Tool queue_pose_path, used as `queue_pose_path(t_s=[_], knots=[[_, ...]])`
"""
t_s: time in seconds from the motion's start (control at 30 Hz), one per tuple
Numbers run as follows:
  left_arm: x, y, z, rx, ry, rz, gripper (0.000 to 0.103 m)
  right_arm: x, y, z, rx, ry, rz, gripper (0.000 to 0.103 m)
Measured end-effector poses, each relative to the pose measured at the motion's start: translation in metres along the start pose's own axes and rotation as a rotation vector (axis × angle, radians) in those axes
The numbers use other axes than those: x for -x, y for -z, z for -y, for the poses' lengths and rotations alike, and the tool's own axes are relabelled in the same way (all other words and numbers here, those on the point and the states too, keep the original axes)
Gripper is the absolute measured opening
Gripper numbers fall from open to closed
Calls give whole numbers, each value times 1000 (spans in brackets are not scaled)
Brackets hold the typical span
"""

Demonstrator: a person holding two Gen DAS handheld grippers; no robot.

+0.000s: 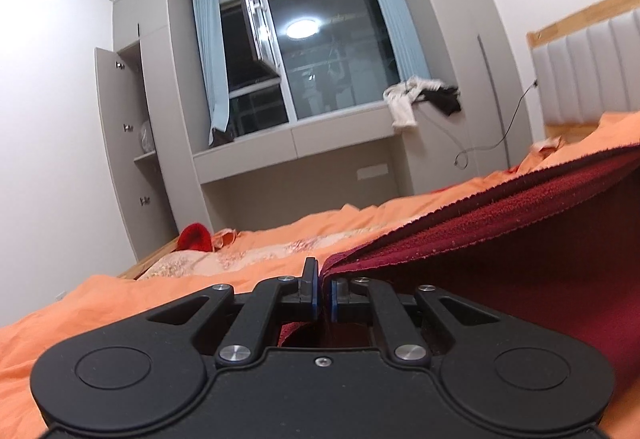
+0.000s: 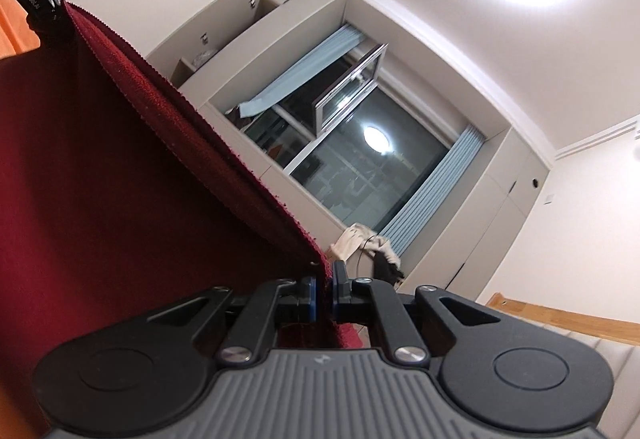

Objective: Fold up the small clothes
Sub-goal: 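Lift the hem with both grippers and fold it toward the collar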

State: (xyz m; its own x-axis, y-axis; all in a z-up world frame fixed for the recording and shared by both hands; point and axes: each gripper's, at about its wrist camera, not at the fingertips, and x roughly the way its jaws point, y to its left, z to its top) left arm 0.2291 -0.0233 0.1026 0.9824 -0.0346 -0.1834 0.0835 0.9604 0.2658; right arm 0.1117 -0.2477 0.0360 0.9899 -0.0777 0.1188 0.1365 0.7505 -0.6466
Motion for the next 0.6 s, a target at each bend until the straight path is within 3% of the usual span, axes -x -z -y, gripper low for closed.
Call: queue_pose_path(t_s=[0.33, 0.6], knots=[[-120, 7, 1, 4, -5, -133, 7, -97, 21, -31, 46, -76, -102, 7], [-170, 33, 5, 28, 2, -247, 7, -130, 35, -49, 33, -123, -169, 7]])
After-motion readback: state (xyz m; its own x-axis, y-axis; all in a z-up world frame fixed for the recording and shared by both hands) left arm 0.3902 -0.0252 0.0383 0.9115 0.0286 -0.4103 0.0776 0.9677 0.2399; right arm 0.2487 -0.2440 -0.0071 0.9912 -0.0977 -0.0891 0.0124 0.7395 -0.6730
